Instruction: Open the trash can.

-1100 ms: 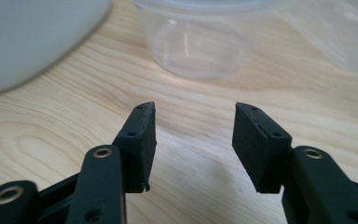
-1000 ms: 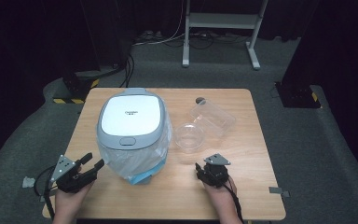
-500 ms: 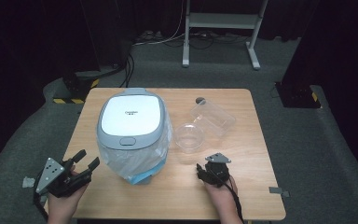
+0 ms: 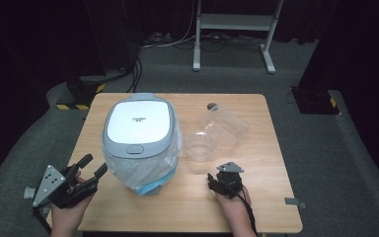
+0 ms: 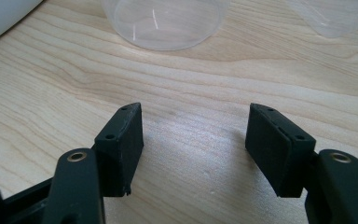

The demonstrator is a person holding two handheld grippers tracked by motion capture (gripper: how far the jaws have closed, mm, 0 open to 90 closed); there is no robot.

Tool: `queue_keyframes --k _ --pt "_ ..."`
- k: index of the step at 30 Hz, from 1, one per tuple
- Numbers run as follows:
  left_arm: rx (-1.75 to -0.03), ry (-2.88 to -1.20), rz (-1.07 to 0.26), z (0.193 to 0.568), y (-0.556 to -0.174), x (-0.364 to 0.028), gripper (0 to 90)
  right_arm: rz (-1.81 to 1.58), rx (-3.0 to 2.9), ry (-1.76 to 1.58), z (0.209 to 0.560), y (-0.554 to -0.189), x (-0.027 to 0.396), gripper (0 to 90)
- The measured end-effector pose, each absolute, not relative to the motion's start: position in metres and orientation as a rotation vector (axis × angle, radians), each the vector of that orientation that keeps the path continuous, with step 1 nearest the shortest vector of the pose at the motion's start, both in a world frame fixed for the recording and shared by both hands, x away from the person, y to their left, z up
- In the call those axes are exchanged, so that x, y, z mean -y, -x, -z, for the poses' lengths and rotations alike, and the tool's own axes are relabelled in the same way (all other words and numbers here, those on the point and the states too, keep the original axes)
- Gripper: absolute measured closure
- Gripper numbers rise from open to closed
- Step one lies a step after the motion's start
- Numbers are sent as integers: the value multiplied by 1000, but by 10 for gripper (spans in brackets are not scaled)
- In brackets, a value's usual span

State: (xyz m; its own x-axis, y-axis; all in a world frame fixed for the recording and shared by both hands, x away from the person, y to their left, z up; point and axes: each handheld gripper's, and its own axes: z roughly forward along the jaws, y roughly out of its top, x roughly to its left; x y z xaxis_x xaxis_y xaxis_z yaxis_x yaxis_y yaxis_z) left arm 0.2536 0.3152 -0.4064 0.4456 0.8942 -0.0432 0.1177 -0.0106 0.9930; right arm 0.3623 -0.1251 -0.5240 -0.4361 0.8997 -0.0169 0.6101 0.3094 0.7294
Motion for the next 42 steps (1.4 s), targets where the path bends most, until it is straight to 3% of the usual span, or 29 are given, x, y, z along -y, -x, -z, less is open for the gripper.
queue_keyframes --k 21,42 --pt "-862 -1410 -799 360 -247 -305 382 -921 -2161 -1336 524 -364 123 358" --pt "-797 -1397 -753 345 -255 -278 425 -922 -2163 -1339 524 -364 122 356"
